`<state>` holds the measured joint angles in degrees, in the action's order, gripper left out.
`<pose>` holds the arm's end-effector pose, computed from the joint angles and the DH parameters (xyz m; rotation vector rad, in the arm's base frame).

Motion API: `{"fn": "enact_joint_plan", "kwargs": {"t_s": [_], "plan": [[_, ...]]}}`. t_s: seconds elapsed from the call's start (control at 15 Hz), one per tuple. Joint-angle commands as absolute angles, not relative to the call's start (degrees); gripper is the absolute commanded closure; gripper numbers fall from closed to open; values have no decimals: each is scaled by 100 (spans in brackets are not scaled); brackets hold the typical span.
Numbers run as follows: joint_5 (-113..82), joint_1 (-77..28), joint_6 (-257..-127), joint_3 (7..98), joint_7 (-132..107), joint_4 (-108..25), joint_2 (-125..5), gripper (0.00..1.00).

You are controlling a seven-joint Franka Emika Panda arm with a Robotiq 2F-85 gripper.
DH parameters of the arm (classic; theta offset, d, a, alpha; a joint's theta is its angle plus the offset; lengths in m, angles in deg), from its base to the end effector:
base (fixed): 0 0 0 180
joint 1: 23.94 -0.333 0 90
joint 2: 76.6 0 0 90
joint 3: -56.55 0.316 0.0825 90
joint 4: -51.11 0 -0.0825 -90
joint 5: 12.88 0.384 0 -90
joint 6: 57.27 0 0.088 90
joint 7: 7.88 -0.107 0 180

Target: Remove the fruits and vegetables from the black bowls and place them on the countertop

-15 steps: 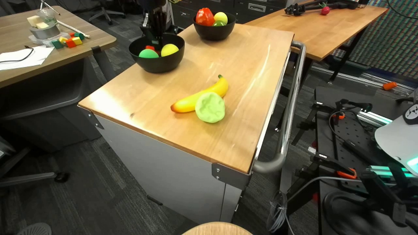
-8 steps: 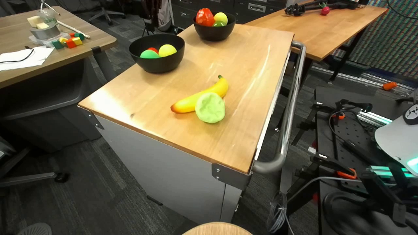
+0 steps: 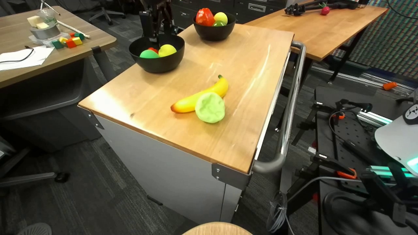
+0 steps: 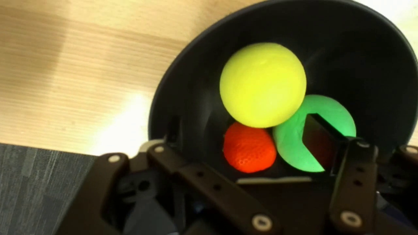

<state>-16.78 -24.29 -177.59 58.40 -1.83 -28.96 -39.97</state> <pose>0.7292 0.0200 0.3375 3.0861 0.2622 0.0963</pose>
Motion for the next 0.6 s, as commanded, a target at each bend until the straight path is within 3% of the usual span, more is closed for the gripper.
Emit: {"fn": "enact_joint_plan", "kwargs": {"t_s": [0.0,0.2,0.33,0.4,0.53], "plan": [[-1648,-2485,-17794,5814,-279,-3080,-4046,5],[-1680,-2498,-17793,5785,-336,-3155,-3985,9],[-1705,-2508,-17780,5770,-360,-3135,-3898,33],[-1707,-2514,-17790,5780,-345,-3127,-3872,34],[-1717,-2527,-17788,5789,-325,-3130,-3863,50]]}}
